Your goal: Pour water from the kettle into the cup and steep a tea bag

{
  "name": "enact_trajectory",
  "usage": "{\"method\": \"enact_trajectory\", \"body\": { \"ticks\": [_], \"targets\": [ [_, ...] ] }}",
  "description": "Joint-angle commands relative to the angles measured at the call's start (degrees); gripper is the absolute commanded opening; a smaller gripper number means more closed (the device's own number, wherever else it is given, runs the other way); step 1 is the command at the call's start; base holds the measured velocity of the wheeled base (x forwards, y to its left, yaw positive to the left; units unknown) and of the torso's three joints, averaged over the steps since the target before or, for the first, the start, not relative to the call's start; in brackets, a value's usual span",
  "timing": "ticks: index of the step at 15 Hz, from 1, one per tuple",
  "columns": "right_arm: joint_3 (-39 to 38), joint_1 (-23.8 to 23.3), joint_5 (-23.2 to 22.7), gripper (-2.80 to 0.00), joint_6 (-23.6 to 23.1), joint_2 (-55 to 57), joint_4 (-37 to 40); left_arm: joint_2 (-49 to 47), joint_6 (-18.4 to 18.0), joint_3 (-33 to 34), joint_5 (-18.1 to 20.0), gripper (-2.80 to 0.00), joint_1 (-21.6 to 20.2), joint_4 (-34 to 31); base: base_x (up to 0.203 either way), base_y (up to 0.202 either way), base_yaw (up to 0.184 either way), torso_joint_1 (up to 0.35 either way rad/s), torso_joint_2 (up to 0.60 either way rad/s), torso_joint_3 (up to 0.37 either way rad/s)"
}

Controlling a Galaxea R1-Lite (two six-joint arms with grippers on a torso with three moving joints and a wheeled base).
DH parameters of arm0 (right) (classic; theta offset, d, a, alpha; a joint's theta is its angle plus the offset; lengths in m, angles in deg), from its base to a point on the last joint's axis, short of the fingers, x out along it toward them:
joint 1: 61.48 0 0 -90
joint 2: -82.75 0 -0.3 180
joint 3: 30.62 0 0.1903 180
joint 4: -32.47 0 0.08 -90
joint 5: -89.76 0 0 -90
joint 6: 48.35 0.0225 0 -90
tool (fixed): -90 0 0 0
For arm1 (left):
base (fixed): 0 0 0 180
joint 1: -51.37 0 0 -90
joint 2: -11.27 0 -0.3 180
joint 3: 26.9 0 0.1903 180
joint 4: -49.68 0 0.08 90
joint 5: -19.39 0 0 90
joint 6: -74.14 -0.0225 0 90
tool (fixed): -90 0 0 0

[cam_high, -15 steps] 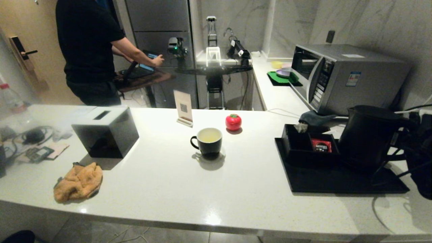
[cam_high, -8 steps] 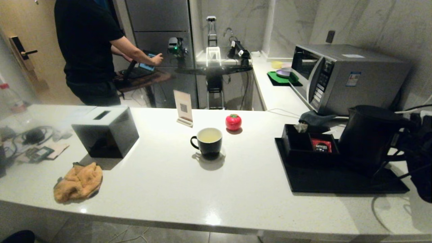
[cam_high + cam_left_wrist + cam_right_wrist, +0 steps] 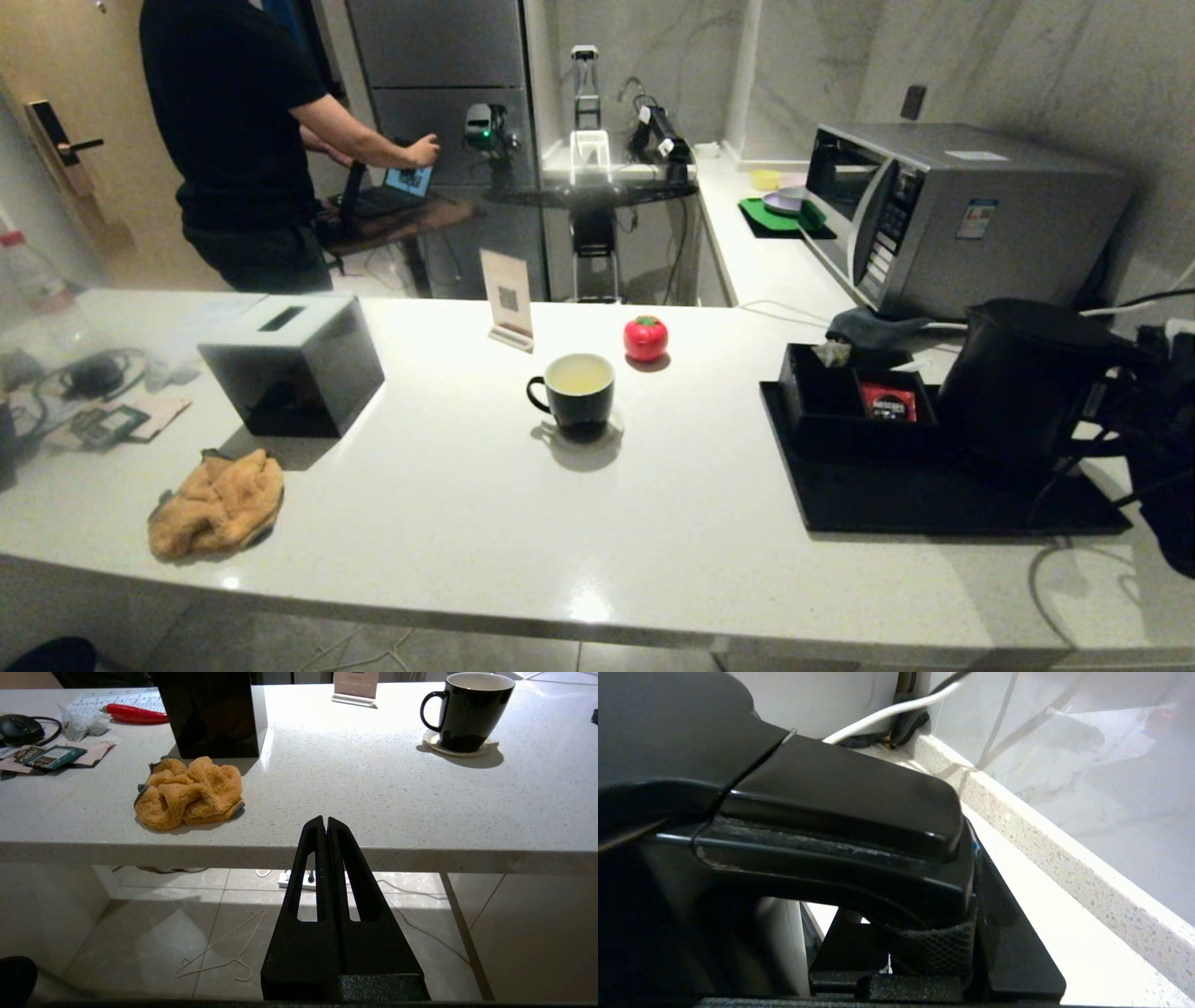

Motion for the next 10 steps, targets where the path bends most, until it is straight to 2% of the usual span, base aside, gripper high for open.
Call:
{"method": "enact_trajectory", "body": {
  "ticks": [1,7,8,10],
  "targets": [
    [-0.7,0.0,0.1,-2.8,-0.2,0.3,-1.3,-0.1,0.0,0.0,0.0,-2.8,0.0,-0.1,0.0,0.0,0.0,0.0,0.0,0.0],
    [-1.1,0.0,0.1,-2.8,-0.2,0.3,-1.3,-0.1,0.0,0.0,0.0,-2.8,0.0,0.0,0.0,0.0,0.0,0.0,0.0,0.0],
    [-1.1,0.0,0.1,0.0,-0.1,0.3,-1.3,-0.1,0.0,0.0,0.0,-2.8,0.0,0.0,0.0,0.0,0.0,0.0,0.0,0.0],
    [-1.1,0.0,0.1,0.0,-0.2,0.3,-1.2,-0.1,0.0,0.0,0.0,-2.8,0.1,0.0,0.0,0.0,0.0,0.0,0.0,0.0]
  ]
}}
